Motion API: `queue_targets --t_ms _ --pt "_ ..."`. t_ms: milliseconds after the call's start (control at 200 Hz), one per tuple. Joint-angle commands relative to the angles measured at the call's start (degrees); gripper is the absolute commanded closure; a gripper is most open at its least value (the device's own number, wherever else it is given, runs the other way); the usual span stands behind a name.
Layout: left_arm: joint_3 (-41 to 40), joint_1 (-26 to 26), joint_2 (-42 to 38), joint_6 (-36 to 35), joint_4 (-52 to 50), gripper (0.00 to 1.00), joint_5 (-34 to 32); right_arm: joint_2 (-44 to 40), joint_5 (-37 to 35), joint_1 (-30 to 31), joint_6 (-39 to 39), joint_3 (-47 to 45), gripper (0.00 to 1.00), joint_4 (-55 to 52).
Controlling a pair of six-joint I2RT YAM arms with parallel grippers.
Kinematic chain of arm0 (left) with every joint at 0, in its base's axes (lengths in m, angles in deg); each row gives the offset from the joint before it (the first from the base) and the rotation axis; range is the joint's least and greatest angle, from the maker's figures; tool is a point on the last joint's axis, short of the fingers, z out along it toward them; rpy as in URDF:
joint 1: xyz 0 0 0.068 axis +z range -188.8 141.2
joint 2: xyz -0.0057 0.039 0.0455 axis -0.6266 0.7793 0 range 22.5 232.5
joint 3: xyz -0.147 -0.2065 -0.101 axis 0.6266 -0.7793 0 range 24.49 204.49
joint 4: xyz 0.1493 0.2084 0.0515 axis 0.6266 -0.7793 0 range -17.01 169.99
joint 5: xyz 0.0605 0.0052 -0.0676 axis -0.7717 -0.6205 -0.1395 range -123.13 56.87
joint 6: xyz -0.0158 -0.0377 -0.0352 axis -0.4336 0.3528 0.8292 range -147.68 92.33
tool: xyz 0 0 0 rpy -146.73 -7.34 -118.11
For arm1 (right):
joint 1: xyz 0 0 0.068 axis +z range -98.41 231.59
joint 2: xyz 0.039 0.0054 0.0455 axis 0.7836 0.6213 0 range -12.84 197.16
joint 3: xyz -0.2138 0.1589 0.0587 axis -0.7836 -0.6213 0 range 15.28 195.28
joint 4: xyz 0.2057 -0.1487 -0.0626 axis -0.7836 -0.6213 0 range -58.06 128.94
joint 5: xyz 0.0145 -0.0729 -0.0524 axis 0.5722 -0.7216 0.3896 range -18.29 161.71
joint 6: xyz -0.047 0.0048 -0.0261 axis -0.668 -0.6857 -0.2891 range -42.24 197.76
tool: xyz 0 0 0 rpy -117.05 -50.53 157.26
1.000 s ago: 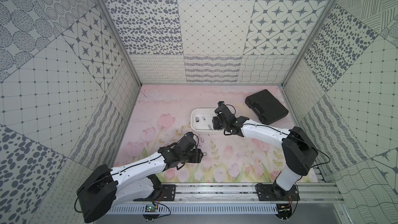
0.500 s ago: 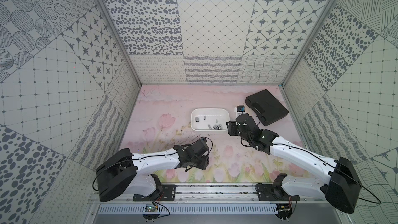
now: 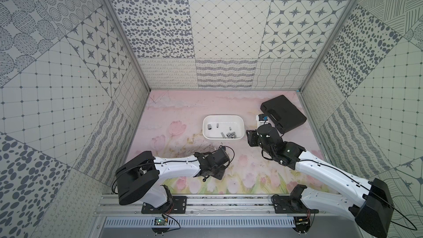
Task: Put the socket on the desktop into the storage box
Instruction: Pick up the socket head from the center of the board.
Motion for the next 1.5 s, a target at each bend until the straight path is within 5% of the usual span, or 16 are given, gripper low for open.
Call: queue_targets --t_ms 0,345,520,800,960,1261,1491 --pt "0.4 -0.5 0.9 -1.7 -8.3 0.63 -2.1 -1.4 -1.3 -0.1 -0.1 -1.1 0.51 -0.2" --pt "2.0 -0.6 1.3 0.4 -14.6 0.57 -5.0 -3.1 -1.3 -0.1 0.2 -2.8 0.51 -0.5" --pt "2.5 -0.6 1.3 0.9 -15.9 0.72 -3.8 -3.7 -1.2 -0.1 0.2 -3.6 0.51 -0.7" --pt "3.3 -0.9 4.1 1.7 -16.9 0.76 -2.4 -4.5 -1.3 -0.1 -0.4 -4.3 0.51 -0.8" --pt "4.1 -1.1 4.5 2.1 -16.8 0.88 -1.9 -4.2 -1.4 -0.1 -1.2 -4.3 0.51 -1.4" --pt "6.6 -1.1 -5.3 1.3 -15.3 0.98 -3.2 -7.0 3.8 -0.1 -2.9 -4.0 0.51 -6.8" --pt "13.2 -1.0 -10.7 -1.8 -10.6 0.97 -9.4 -11.5 0.0 -0.1 -4.9 -8.0 0.51 -7.7"
